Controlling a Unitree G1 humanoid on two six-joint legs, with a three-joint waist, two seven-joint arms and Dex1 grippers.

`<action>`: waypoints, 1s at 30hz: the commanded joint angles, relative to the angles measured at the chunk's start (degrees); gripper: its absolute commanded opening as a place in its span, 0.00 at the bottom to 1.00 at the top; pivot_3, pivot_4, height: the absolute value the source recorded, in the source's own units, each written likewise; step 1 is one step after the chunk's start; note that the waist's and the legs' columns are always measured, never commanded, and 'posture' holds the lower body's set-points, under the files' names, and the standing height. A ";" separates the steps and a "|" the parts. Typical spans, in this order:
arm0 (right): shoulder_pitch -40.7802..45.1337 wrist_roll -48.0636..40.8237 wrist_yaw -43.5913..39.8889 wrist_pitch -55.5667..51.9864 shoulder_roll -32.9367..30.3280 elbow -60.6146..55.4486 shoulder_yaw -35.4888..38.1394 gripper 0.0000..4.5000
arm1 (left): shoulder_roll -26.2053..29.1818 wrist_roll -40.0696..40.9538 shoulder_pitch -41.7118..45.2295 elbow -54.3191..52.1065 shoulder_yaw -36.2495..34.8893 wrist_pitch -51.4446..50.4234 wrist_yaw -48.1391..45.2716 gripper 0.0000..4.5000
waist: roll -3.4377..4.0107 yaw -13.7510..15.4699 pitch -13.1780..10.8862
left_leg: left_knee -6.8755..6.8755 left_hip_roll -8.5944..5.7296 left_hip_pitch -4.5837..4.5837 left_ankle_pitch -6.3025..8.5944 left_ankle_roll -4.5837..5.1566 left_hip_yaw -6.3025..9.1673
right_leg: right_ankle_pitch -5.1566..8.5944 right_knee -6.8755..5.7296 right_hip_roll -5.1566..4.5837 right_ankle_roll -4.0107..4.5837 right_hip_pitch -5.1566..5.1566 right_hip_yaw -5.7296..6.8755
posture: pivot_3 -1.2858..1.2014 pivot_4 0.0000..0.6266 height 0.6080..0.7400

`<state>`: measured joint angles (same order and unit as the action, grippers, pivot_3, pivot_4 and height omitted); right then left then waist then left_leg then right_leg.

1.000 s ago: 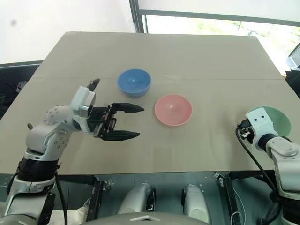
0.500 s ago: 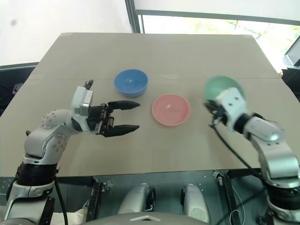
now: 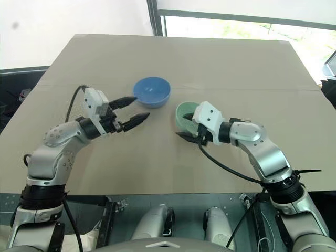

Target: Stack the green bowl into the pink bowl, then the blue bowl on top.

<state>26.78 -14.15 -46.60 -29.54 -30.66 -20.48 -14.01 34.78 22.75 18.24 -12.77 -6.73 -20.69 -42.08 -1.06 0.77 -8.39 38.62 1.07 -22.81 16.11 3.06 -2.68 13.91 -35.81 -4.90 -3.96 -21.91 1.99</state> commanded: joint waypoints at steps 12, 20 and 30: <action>-0.61 -9.52 4.50 -0.65 3.53 -8.29 10.13 0.61 | 6.02 -27.39 20.36 10.96 21.28 -6.87 5.37 0.85 | -0.06 0.02 -0.03 | 0.00 -0.21 0.00 -0.04 -0.07 0.03 | 0.00 -0.05 0.03 -0.01 0.02 0.06 | 0.52 0.24 1.00; -2.62 -9.26 6.83 -0.87 1.89 -9.94 11.77 0.62 | 3.84 -30.61 24.42 17.45 25.59 -2.04 -0.44 0.37 | -0.06 0.08 -0.05 | -0.12 -0.22 -0.12 -0.04 -0.07 -0.01 | 0.00 -0.01 0.02 -0.02 -0.10 0.07 | 0.52 0.24 1.00; -6.97 -9.55 9.10 -0.75 -0.49 -11.85 15.95 0.62 | 1.20 -25.76 28.44 18.41 21.85 6.30 -6.06 0.03 | -0.08 0.27 -0.06 | -0.05 -0.21 -0.14 -0.04 -0.06 0.01 | 0.00 -0.05 0.01 -0.02 -0.10 0.06 | 0.52 0.24 1.00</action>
<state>20.30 -23.12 -38.02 -30.95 -30.33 -30.14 -0.87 35.96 -5.27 44.12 9.40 18.26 -16.93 -46.82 -1.14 1.03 -8.45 38.58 0.84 -23.03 16.07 3.01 -2.60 13.91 -35.83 -4.91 -3.98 -22.02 2.09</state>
